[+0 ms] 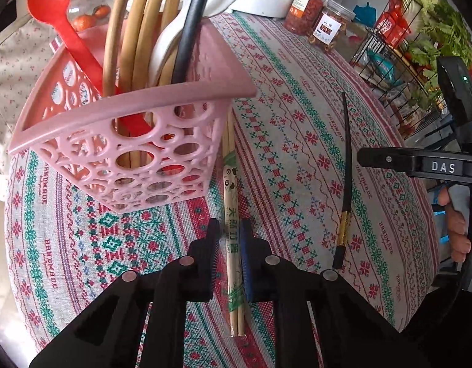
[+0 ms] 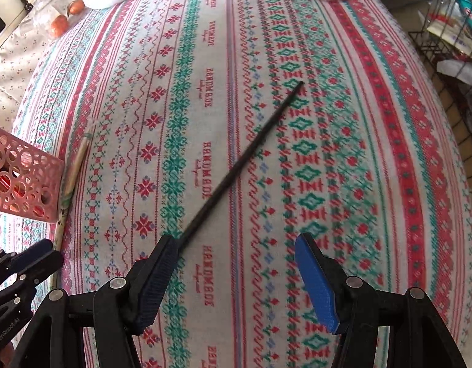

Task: Organize utensils
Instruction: 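Grasp the paper-wrapped chopsticks with the left tool while the right tool grasps the other black chopstick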

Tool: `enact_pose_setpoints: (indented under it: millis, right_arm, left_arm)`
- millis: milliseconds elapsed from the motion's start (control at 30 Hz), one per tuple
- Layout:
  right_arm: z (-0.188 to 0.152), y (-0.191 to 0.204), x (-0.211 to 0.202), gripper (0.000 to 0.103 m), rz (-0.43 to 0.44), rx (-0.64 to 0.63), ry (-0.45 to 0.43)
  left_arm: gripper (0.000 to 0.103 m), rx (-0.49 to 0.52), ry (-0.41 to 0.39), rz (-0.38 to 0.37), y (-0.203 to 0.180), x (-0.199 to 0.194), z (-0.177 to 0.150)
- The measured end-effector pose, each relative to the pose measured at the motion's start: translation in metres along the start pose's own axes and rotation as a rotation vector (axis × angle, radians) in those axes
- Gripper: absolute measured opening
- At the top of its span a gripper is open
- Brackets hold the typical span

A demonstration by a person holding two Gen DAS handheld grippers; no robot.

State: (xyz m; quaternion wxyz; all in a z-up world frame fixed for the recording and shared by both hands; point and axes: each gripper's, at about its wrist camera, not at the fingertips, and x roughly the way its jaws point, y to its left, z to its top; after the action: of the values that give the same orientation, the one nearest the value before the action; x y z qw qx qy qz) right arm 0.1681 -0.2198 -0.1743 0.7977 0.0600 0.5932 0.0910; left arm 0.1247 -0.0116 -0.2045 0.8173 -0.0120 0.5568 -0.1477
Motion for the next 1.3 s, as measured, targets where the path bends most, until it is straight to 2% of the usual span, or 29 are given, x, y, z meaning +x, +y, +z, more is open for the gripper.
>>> enact_pose_setpoints:
  millis: [67,200,267,300,433,567,633,667,733,833,933,1033,1133,1200,1300]
  right_arm:
    - [0.000,0.008,0.008,0.068,-0.004,-0.025,0.009]
    - [-0.004,0.030,0.014,0.064,-0.109,-0.137,-0.023]
    - [-0.009,0.036,0.014,0.056,-0.150,-0.205,-0.014]
    - [-0.011,0.036,0.013,0.050,-0.139,-0.221,0.000]
    - [-0.025,0.025,0.006,0.040,-0.115,-0.251,0.084]
    - [-0.046,0.003,-0.003,0.039,-0.089,-0.276,0.171]
    - [-0.053,-0.009,-0.007,0.040,-0.069,-0.273,0.202]
    - [-0.056,-0.015,-0.009,0.040,-0.056,-0.270,0.213]
    - [-0.058,-0.032,-0.013,0.040,-0.011,-0.234,0.233]
    - [-0.053,-0.060,-0.019,0.040,0.053,-0.141,0.241]
    - [-0.044,-0.084,-0.025,0.040,0.036,-0.075,0.207]
    - [-0.035,-0.106,-0.025,0.040,0.026,-0.001,0.186]
    - [-0.017,-0.120,-0.021,0.040,0.019,0.061,0.155]
    - [-0.008,-0.128,-0.020,0.040,0.015,0.083,0.129]
    - [0.010,-0.134,-0.017,0.040,0.018,0.120,0.090]
  left_arm:
    - [0.010,0.019,0.015,-0.014,-0.005,0.000,-0.002]
    - [0.010,0.061,0.056,-0.041,-0.019,0.000,-0.011]
    - [0.010,0.072,0.086,-0.055,-0.025,-0.002,-0.017]
    - [0.010,0.077,0.101,-0.063,-0.027,-0.003,-0.021]
    - [0.010,0.142,0.170,-0.108,-0.045,-0.004,-0.034]
    - [0.012,0.176,0.216,-0.142,-0.059,-0.002,-0.034]
    - [0.020,0.170,0.217,-0.136,-0.064,0.002,-0.029]
    - [0.027,0.167,0.209,-0.128,-0.069,0.006,-0.024]
    - [0.035,0.175,0.185,-0.106,-0.075,0.008,-0.017]
    - [0.036,0.215,0.146,-0.067,-0.094,0.017,0.001]
    - [0.035,0.235,0.100,-0.028,-0.093,0.021,0.019]
    - [0.035,0.266,0.104,-0.001,-0.102,0.036,0.036]
    - [0.029,0.303,0.111,0.051,-0.112,0.047,0.047]
    - [0.022,0.324,0.111,0.078,-0.117,0.052,0.050]
    - [0.013,0.332,0.100,0.080,-0.123,0.057,0.056]
